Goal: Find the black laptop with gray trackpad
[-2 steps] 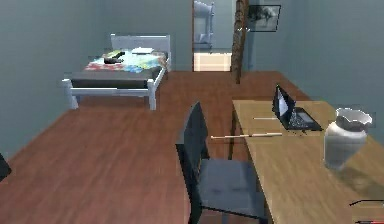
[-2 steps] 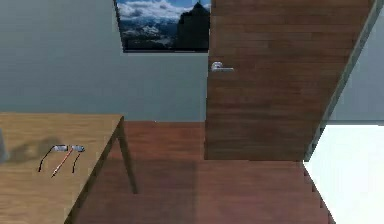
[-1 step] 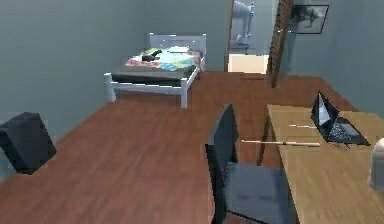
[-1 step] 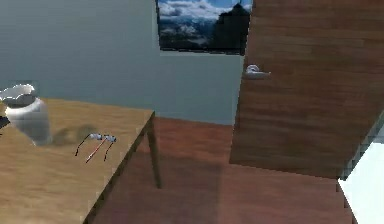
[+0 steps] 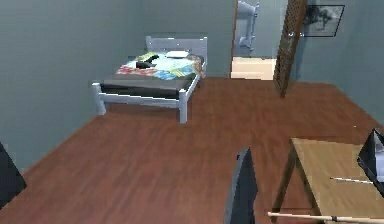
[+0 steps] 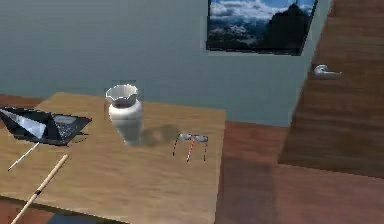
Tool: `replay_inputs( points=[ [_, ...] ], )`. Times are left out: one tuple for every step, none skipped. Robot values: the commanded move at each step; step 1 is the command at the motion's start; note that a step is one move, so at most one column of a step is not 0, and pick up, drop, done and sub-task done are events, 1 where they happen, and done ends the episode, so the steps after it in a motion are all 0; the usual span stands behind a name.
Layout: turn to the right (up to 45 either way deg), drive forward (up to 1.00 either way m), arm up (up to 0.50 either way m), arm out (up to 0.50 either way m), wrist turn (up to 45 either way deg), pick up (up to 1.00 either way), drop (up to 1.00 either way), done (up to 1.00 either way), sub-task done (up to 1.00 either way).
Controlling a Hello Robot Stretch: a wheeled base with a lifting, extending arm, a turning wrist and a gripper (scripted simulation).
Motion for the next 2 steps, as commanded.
replay_inputs(
  points=[
    [45.0, 0.0, 0.0, 0.0, 0.0, 0.0, 0.0, 0.0, 0.0],
    [0.0, 0.0, 0.0, 0.0, 0.0, 0.0, 0.0, 1.0, 0.0]
  ],
)
